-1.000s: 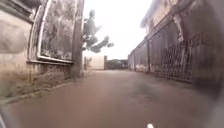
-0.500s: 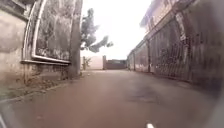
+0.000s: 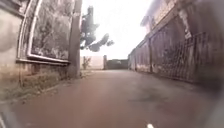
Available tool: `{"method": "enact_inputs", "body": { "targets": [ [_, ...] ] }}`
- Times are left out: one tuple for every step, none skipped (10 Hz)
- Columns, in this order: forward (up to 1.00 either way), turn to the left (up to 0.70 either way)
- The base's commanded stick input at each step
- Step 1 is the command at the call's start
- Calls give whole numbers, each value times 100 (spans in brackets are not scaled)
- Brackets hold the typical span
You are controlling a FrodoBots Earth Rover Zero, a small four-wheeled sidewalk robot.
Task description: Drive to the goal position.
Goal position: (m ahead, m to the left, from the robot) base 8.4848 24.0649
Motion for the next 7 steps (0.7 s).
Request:
{"method": "enact_inputs", "body": {
  "targets": [
    [45,-27],
    [45,-22],
    [45,0],
    [45,0],
    [45,0],
    [45,0],
    [45,0]
  ]
}}
